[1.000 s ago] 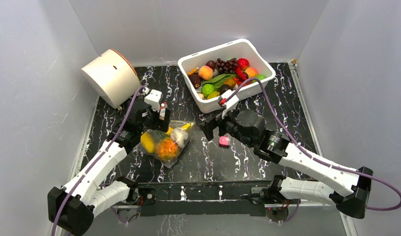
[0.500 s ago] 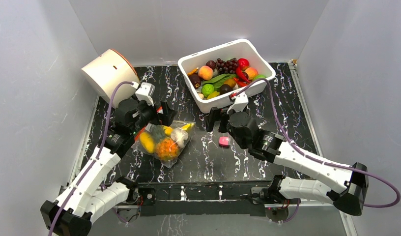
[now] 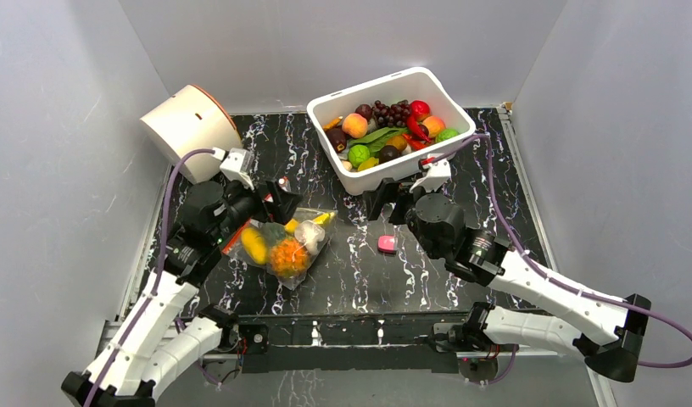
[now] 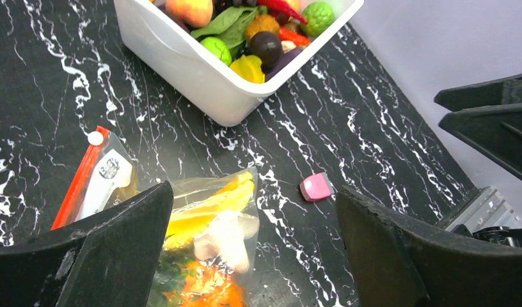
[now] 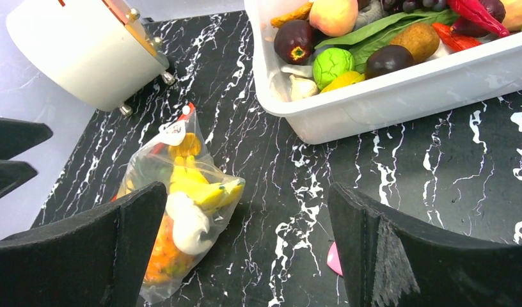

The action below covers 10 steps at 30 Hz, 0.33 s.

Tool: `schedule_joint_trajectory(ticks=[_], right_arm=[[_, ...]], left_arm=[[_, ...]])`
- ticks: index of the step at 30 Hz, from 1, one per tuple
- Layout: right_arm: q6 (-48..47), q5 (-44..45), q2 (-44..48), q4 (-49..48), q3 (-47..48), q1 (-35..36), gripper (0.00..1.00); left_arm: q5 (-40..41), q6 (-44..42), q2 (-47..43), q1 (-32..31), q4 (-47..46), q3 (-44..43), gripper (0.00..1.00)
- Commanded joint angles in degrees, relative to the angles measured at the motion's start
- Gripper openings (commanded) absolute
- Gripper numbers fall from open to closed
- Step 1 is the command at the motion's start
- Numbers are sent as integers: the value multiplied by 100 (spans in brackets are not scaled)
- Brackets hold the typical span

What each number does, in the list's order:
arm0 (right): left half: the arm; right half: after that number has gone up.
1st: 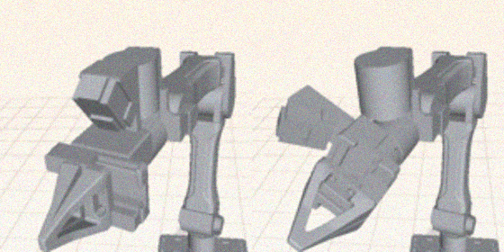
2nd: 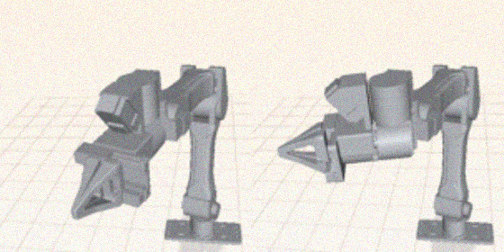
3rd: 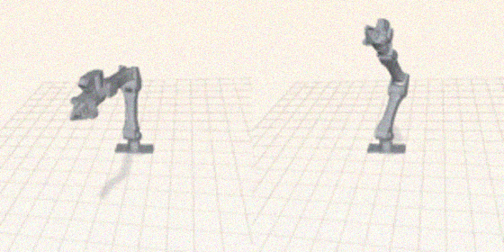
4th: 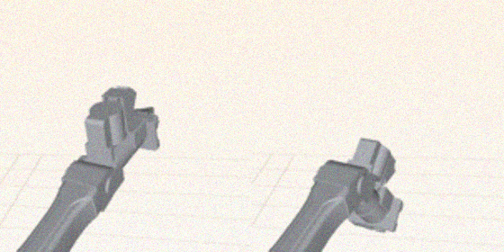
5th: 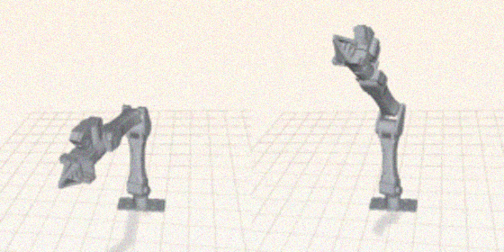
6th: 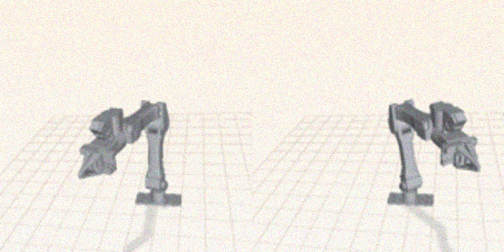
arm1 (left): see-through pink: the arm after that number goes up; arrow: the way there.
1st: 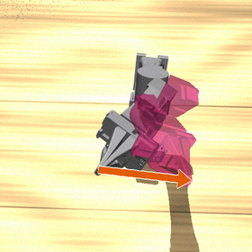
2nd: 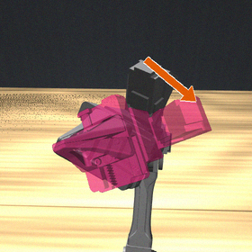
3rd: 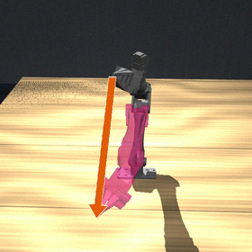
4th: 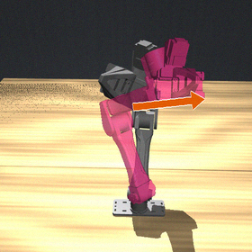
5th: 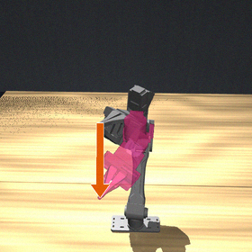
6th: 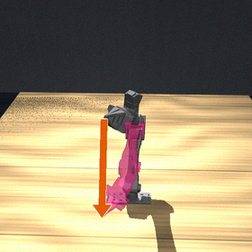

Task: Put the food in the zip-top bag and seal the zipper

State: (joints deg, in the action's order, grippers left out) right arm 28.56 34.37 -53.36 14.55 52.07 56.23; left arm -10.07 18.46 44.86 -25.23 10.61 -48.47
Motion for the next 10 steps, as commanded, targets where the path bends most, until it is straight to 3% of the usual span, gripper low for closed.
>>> schedule_joint_trajectory(ticks=[1,10], right_arm=[[151,114,141,-107,215,1,98],[270,132,227,-49,70,-2,98]], left_arm=[[-35,-61,-324,1,-132,102,98],[56,-50,-295,-3,-130,200,98]])
